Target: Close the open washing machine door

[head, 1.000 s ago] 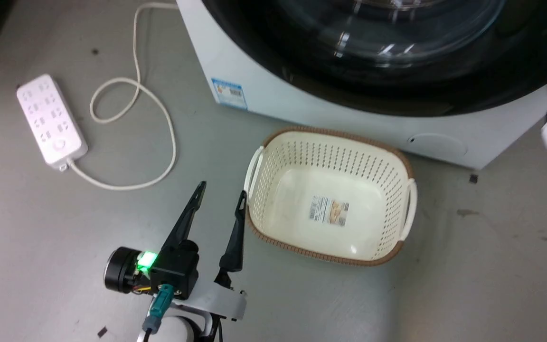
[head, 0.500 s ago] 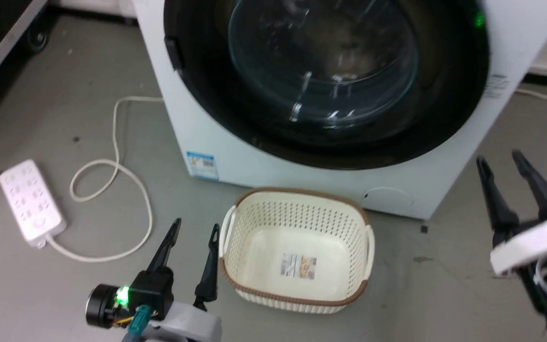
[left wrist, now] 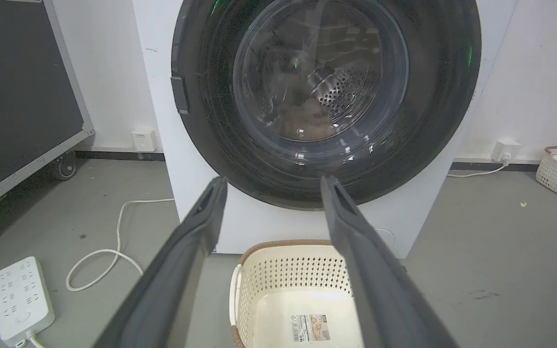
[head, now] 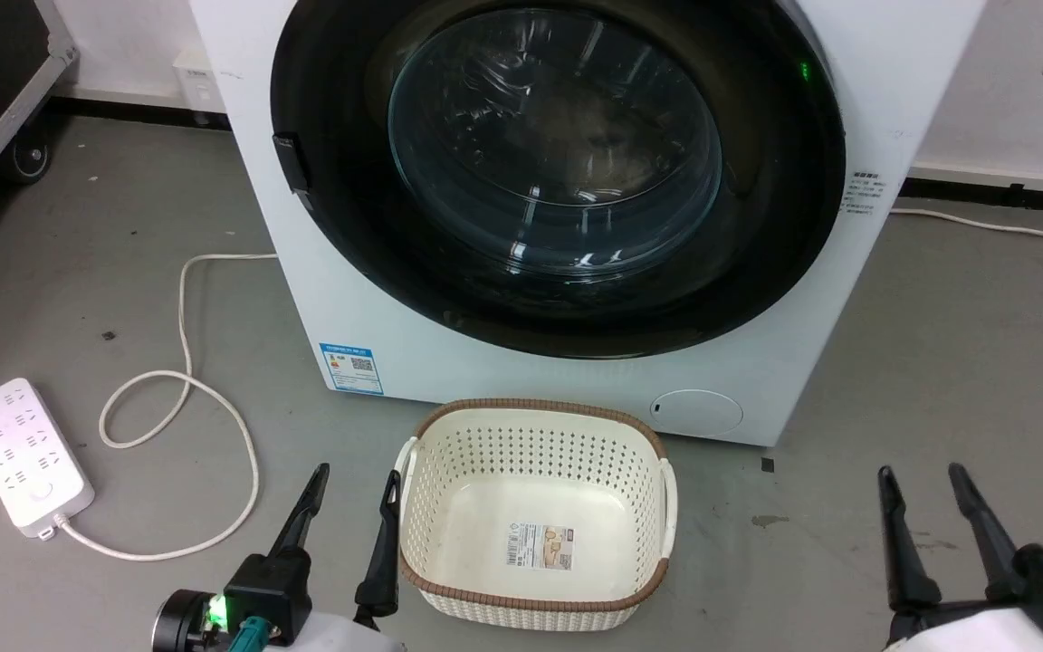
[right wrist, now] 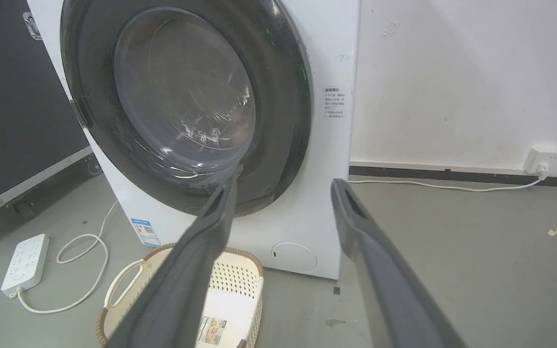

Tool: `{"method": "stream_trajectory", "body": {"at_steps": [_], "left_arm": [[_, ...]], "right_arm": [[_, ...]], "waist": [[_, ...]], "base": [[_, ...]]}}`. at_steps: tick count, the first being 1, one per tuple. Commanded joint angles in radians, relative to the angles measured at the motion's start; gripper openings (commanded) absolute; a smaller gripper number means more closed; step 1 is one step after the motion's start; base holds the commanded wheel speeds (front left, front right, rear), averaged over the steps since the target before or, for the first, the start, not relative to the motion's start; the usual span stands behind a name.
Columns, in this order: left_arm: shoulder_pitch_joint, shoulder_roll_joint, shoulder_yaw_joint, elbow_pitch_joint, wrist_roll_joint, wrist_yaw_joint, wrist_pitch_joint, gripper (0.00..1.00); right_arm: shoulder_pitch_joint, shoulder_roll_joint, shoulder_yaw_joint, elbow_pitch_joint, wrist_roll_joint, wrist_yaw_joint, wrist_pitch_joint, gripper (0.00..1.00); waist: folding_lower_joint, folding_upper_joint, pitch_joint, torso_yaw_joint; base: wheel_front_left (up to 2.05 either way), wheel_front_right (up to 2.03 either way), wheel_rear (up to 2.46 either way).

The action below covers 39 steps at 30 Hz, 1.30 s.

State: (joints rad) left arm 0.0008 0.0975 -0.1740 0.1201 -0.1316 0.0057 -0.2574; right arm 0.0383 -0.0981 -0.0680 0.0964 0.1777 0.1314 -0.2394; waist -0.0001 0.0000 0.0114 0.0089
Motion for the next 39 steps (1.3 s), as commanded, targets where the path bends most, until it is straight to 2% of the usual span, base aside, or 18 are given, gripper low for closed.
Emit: {"method": "stream_trajectory", "body": {"at_steps": [1, 11, 12, 39], "left_arm": [[0.012, -0.002, 0.005, 0.001, -0.001, -0.005, -0.004, 1.0], [0.014, -0.002, 0.02, 0.001, 0.017, -0.004, -0.004, 1.0], [0.004, 0.0, 0.02, 0.001, 0.011, 0.0, 0.001, 0.0], [0.003, -0.009, 0.049, -0.022, 0.034, -0.001, 0.05, 0.0]], "right_arm": [[0.02, 0.008, 0.003, -0.014, -0.014, -0.001, 0.001, 1.0], [0.043, 0.025, 0.004, -0.025, -0.036, -0.001, 0.014, 1.0], [0.025, 0.019, 0.004, -0.018, -0.029, 0.0, 0.01, 0.0], [0.012, 0.025, 0.017, -0.032, -0.057, 0.0, 0.054, 0.0]], "waist": [[0.0001, 0.0, 0.001, -0.003], [0.0001, 0.0, 0.004, 0.005], [0.0001, 0.0, 0.004, 0.004], [0.0002, 0.0, 0.001, 0.002]], "base": [[0.0, 0.0, 0.0], [0.0, 0.0, 0.0], [0.0, 0.0, 0.0], [0.0, 0.0, 0.0]]}}
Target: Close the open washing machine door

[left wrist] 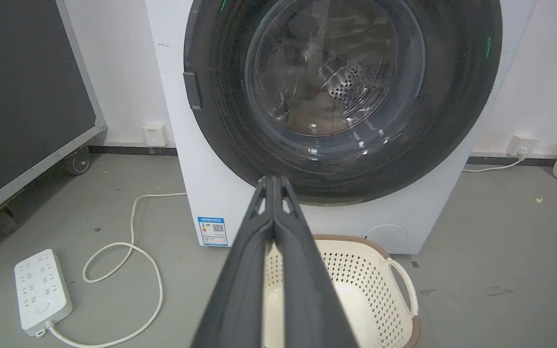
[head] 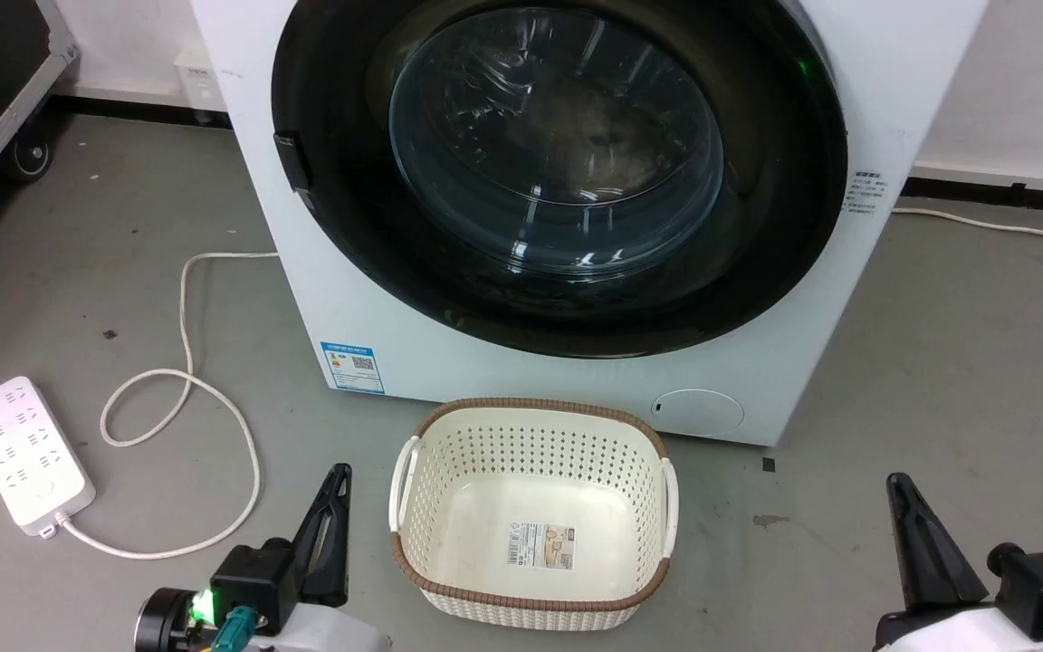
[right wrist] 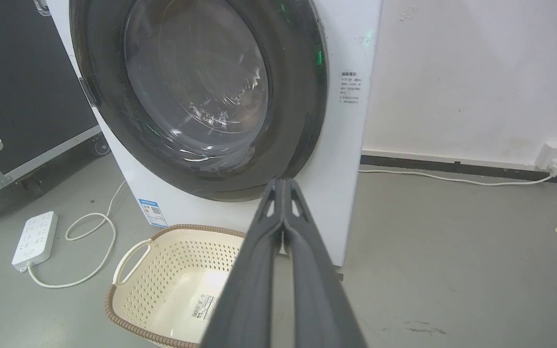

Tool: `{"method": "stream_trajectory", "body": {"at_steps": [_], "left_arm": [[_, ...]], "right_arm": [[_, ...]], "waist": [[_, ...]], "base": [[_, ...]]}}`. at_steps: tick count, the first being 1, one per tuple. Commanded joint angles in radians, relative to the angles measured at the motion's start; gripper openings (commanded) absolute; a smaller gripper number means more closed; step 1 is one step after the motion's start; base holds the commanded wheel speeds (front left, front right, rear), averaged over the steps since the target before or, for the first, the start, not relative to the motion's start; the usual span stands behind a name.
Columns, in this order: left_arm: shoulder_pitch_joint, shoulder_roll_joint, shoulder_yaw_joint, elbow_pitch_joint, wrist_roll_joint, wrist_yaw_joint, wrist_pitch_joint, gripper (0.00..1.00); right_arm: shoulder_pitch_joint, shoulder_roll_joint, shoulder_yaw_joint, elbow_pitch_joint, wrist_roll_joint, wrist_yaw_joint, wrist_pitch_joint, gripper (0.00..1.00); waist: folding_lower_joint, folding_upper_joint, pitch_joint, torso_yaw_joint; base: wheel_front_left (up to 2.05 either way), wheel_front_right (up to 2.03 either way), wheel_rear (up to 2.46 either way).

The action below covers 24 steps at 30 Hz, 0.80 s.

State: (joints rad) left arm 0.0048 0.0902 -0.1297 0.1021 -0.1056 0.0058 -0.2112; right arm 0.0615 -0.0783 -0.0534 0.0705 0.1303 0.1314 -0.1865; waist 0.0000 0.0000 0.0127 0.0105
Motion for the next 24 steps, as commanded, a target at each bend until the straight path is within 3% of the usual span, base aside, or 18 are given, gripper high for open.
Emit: {"method": "stream_trajectory", "body": {"at_steps": [1, 24], "left_arm": [[-0.001, -0.002, 0.006, -0.005, 0.009, -0.001, 0.006, 0.0], [-0.002, -0.012, 0.037, -0.029, 0.033, -0.002, 0.057, 0.0]], "right_arm": [[-0.011, 0.005, 0.003, -0.007, -0.011, 0.0, 0.003, 0.0], [-0.024, 0.011, 0.015, -0.023, -0.041, 0.0, 0.048, 0.0]], "waist": [[0.0, 0.0, 0.0, 0.0], [0.0, 0.0, -0.003, -0.003]], "base": [[0.0, 0.0, 0.0], [0.0, 0.0, 0.0]]}}
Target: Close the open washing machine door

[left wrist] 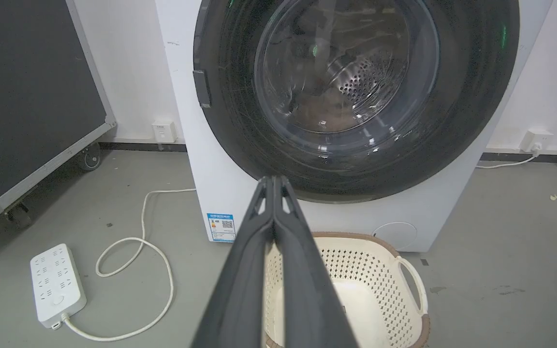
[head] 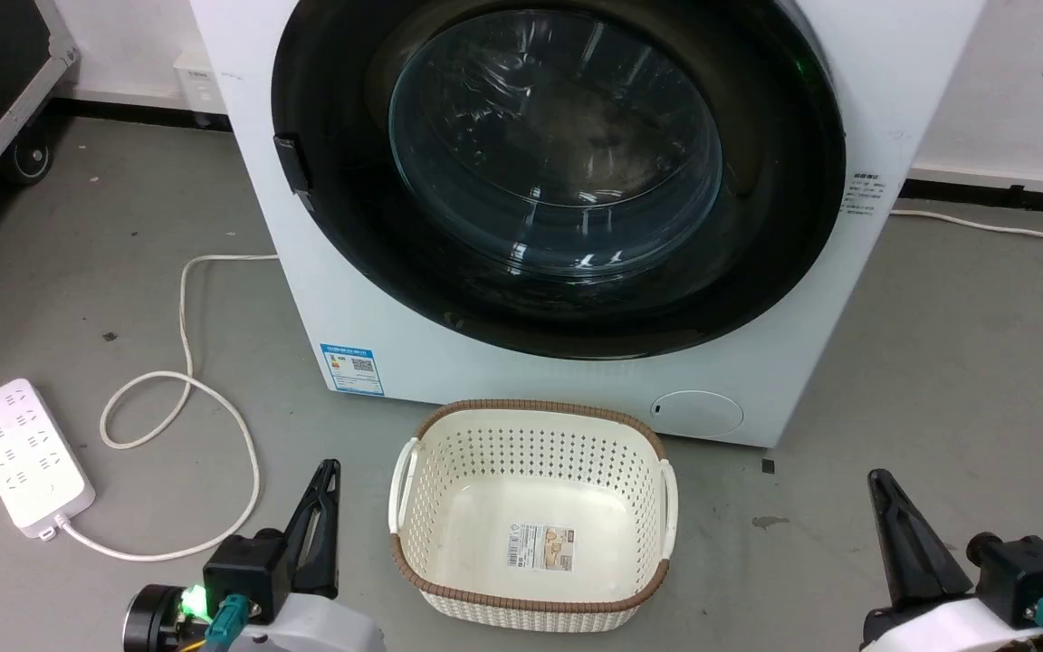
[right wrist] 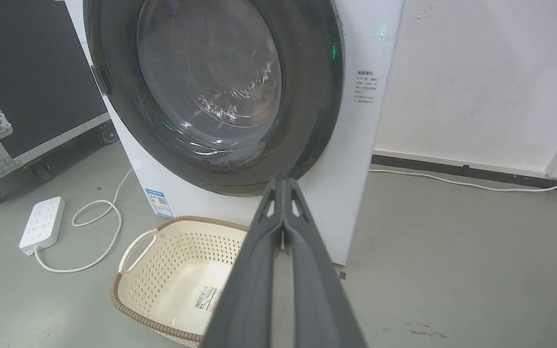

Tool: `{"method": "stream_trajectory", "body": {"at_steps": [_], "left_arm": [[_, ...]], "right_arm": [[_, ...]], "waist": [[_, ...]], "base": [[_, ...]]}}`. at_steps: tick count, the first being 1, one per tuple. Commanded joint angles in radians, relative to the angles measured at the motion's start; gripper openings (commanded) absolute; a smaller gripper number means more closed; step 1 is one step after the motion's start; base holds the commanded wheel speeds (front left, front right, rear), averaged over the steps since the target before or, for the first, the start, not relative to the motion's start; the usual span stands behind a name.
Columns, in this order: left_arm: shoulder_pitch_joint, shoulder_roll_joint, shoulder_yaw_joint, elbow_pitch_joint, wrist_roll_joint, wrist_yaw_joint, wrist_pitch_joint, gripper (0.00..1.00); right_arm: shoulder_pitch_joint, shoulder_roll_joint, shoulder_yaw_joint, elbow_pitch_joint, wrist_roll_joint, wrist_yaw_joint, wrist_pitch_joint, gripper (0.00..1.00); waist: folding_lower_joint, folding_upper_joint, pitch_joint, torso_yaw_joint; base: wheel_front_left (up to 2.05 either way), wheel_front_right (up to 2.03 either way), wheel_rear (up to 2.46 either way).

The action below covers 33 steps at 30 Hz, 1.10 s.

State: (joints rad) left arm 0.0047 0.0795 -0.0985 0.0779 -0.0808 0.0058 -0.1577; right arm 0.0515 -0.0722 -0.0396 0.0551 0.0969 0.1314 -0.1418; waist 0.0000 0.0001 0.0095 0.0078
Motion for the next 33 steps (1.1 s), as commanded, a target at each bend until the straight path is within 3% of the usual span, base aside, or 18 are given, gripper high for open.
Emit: {"method": "stream_trajectory", "body": {"at_steps": [1, 33], "left_arm": [[-0.002, -0.001, 0.007, -0.006, 0.009, -0.002, 0.006, 0.0], [-0.003, -0.014, 0.049, -0.039, 0.042, -0.004, 0.075, 0.0]], "right_arm": [[-0.014, 0.005, 0.002, -0.008, -0.008, 0.0, 0.006, 0.0], [-0.031, 0.013, 0.019, -0.029, -0.049, -0.001, 0.068, 0.0]], "waist": [[0.0, -0.0001, 0.0, 0.0], [0.0, -0.0001, -0.004, -0.004]], "base": [[0.0, 0.0, 0.0], [0.0, 0.0, 0.0]]}}
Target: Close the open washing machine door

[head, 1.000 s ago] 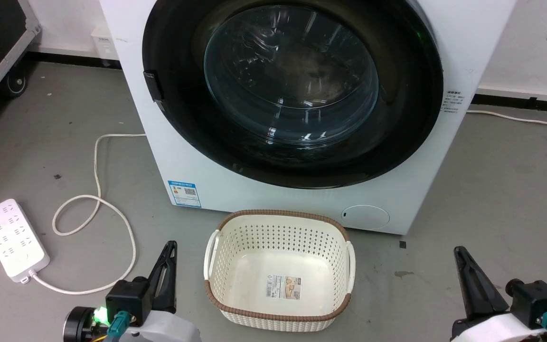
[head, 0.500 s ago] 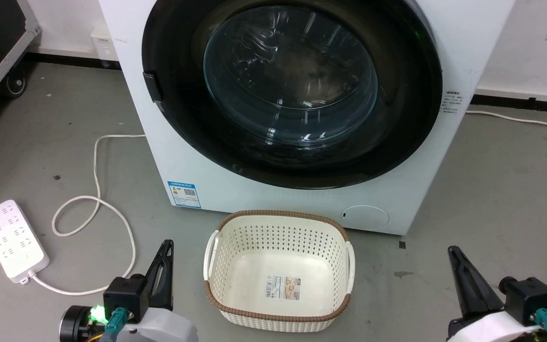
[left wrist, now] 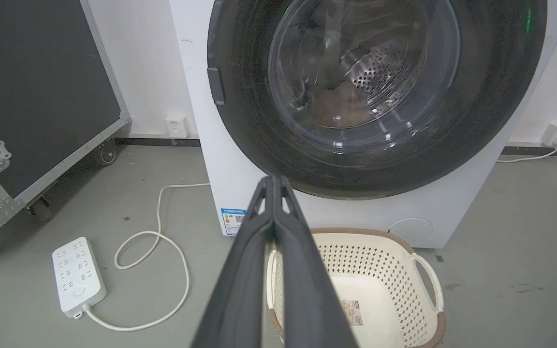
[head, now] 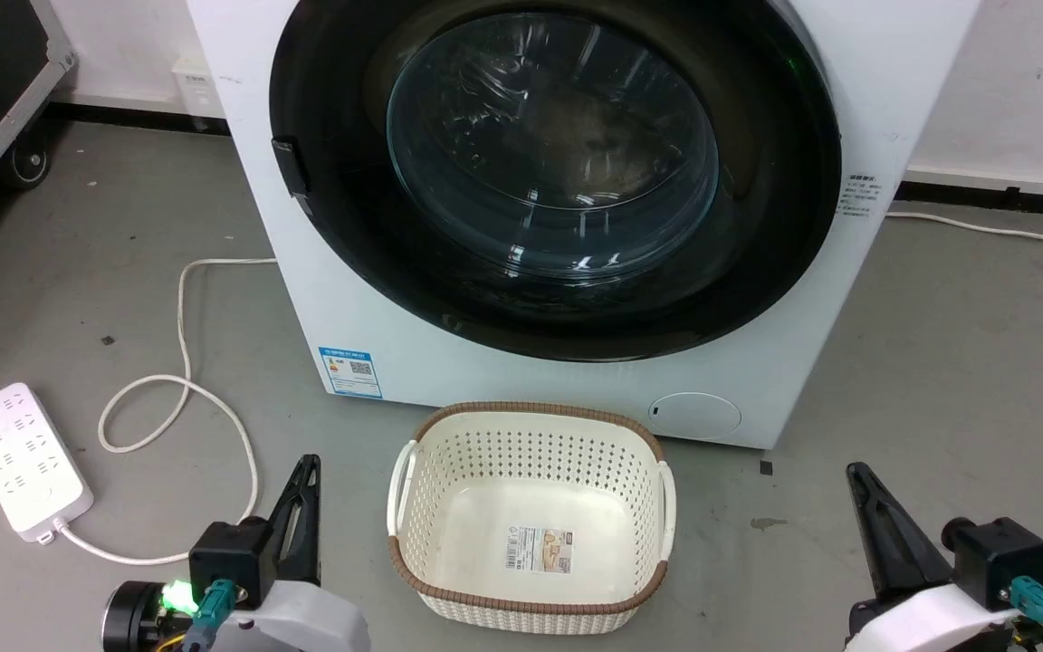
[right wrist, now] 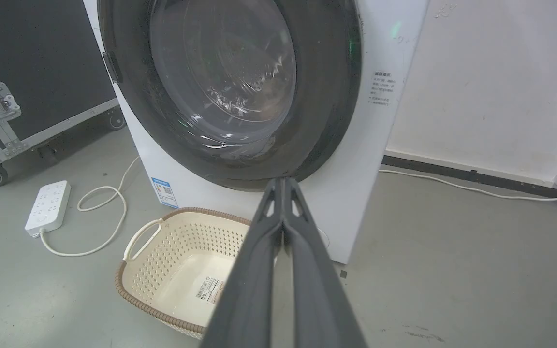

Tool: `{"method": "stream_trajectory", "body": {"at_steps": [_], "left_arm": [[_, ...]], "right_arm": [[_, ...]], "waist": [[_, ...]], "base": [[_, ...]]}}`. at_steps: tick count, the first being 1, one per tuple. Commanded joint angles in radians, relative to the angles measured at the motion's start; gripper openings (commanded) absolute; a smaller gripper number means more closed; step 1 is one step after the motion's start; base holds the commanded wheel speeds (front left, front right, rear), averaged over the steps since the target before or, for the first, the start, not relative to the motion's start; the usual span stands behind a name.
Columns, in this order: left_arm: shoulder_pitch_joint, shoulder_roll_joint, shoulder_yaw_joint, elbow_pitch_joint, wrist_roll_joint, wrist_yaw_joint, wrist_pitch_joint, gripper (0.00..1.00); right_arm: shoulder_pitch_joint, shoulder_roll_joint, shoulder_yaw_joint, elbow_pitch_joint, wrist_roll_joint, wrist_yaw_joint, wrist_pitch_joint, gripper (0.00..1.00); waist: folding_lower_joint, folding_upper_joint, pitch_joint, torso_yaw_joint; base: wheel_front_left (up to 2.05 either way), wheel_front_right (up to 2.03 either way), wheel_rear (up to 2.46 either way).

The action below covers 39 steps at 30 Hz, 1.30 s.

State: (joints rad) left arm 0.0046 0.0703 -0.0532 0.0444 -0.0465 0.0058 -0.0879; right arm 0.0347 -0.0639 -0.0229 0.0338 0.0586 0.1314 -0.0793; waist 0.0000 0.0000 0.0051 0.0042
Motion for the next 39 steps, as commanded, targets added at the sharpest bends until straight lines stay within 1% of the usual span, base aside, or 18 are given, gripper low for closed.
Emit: {"method": "stream_trajectory", "body": {"at_steps": [1, 39], "left_arm": [[-0.003, -0.005, 0.005, -0.006, 0.009, -0.004, 0.008, 0.0], [-0.004, -0.019, 0.05, -0.042, 0.044, -0.006, 0.083, 0.0]], "right_arm": [[-0.015, 0.005, 0.003, -0.009, -0.012, -0.001, 0.007, 0.0], [-0.034, 0.013, 0.022, -0.032, -0.056, -0.001, 0.075, 0.0]], "waist": [[0.0, 0.0, 0.0, 0.0], [0.0, 0.0, -0.005, -0.004]], "base": [[0.0, 0.0, 0.0], [0.0, 0.0, 0.0]]}}
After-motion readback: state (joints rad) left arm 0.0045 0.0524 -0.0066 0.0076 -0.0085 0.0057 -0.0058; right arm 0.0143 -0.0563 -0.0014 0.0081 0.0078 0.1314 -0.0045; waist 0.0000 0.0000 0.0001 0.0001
